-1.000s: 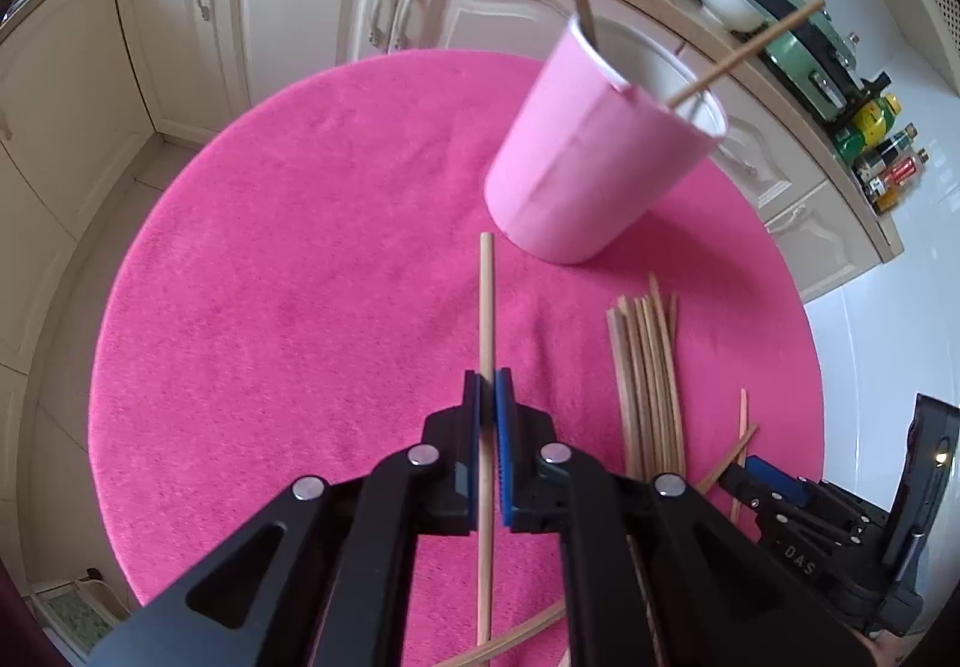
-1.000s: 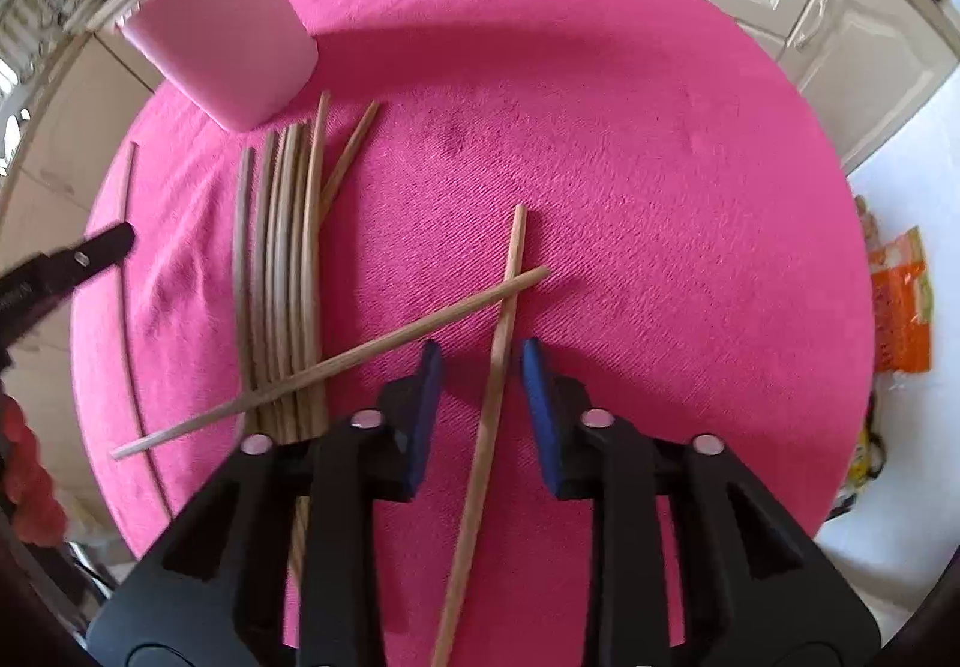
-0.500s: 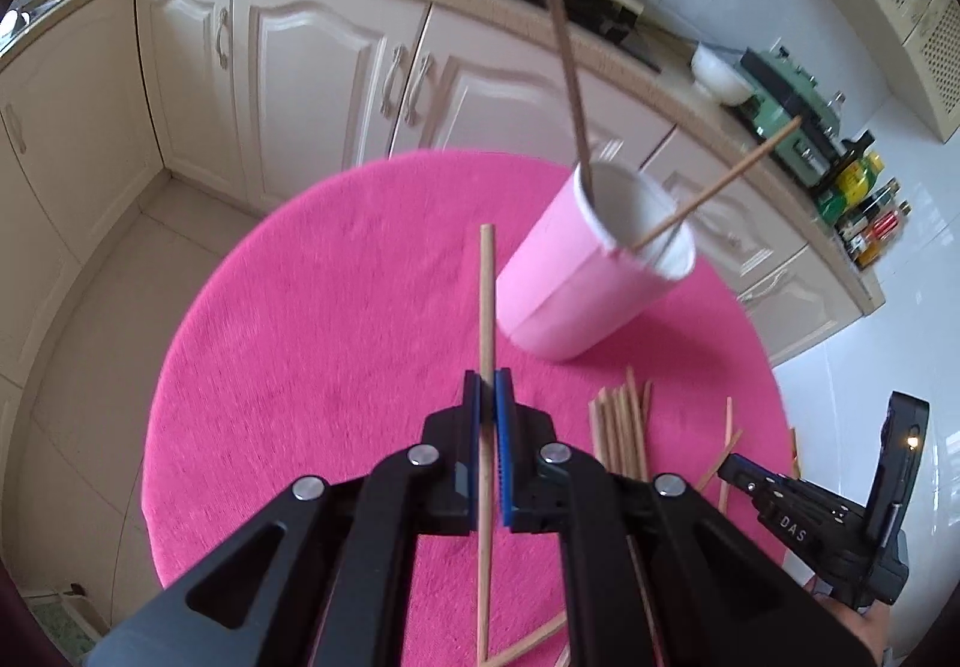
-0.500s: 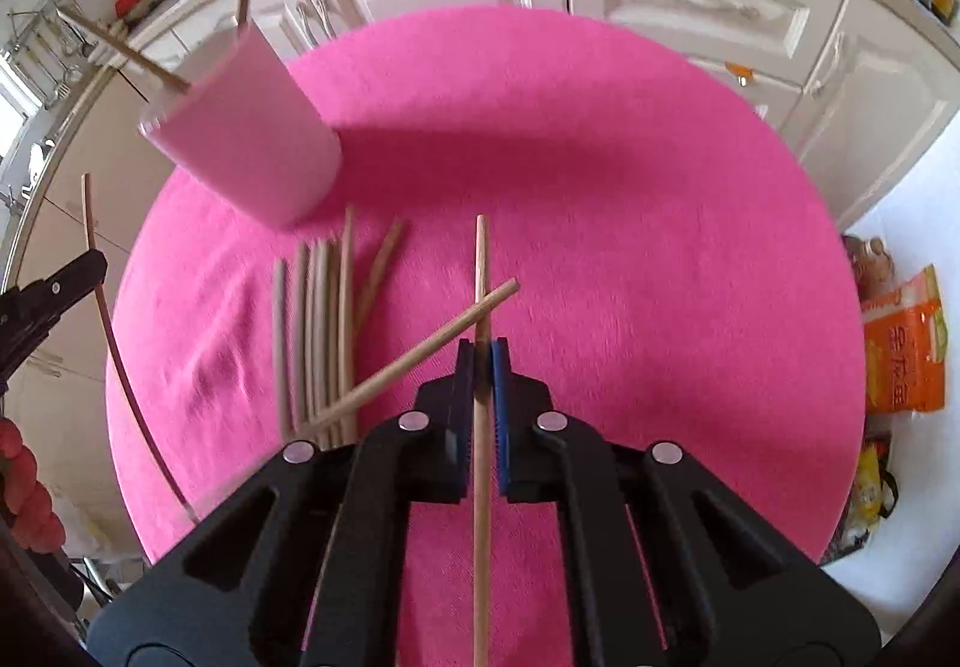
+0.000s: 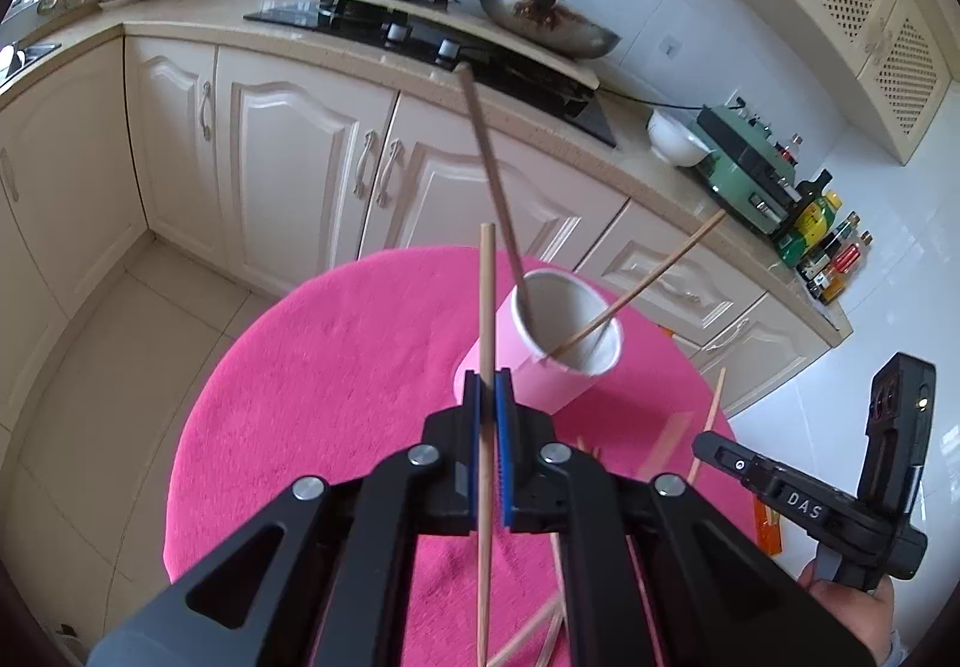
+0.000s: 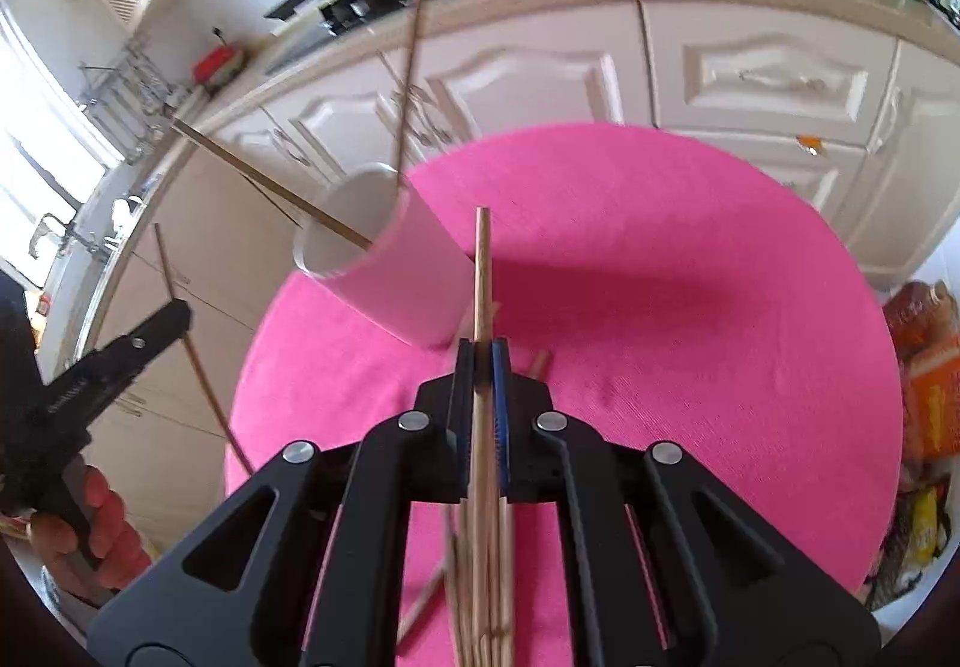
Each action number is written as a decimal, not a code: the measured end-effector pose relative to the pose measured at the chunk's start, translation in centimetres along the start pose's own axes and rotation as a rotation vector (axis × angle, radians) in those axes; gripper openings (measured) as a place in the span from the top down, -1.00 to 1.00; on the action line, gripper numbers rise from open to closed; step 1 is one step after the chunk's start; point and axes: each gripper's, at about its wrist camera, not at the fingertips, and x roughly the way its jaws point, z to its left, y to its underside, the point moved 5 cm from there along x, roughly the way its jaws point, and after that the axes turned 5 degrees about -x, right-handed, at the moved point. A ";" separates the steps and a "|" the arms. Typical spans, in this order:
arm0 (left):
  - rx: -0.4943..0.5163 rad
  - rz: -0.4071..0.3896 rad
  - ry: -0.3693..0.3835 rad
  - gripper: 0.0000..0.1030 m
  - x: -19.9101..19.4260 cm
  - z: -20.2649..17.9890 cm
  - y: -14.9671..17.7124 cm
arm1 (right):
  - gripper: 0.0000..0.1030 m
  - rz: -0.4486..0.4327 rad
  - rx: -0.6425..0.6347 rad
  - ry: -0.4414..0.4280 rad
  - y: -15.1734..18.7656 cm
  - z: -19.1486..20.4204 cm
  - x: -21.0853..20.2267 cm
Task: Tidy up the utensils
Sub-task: 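Carry both held chopsticks upright over the cup and lower them in, then open both grippers to release the chopsticks into the pink cup, then move both open grippers back down toward the chopstick pile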
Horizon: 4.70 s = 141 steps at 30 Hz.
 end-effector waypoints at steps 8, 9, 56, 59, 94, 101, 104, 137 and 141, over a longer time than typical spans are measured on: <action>0.051 -0.034 0.039 0.90 -1.1 -2.3 -1.0 | 0.88 -0.057 -0.032 -0.047 -1.6 1.8 -1.8; 0.052 -0.035 0.043 0.90 -1.2 -2.5 -1.0 | 0.88 -0.062 -0.033 -0.055 -1.8 1.9 -2.0; 0.134 -0.396 0.100 0.90 -1.5 -9.2 -13.0 | 0.88 -0.369 -0.112 -0.104 -14.3 5.8 -10.1; 0.139 -0.387 0.079 0.90 0.4 -9.0 -13.0 | 0.88 -0.354 -0.114 -0.090 -14.5 5.6 -8.6; 0.136 -0.376 -0.025 0.41 0.6 -3.7 -6.0 | 0.86 -0.247 -0.123 -0.011 -8.5 5.7 -1.0; 0.175 -0.436 -0.068 0.32 -2.5 -2.8 -5.2 | 0.84 -0.251 -0.167 -0.004 -7.4 7.2 -1.1; 0.180 -0.460 -0.092 0.30 -3.5 -2.3 -4.9 | 0.75 -0.260 -0.184 -0.001 -6.8 7.9 -1.5; 0.280 -0.299 -0.059 0.28 -3.9 -3.6 3.0 | -0.25 -0.345 -0.111 0.137 1.0 1.8 -9.7; 0.312 -0.180 -0.039 0.28 -1.3 -3.7 5.1 | -0.25 -0.276 -0.052 0.180 3.6 -0.3 -8.1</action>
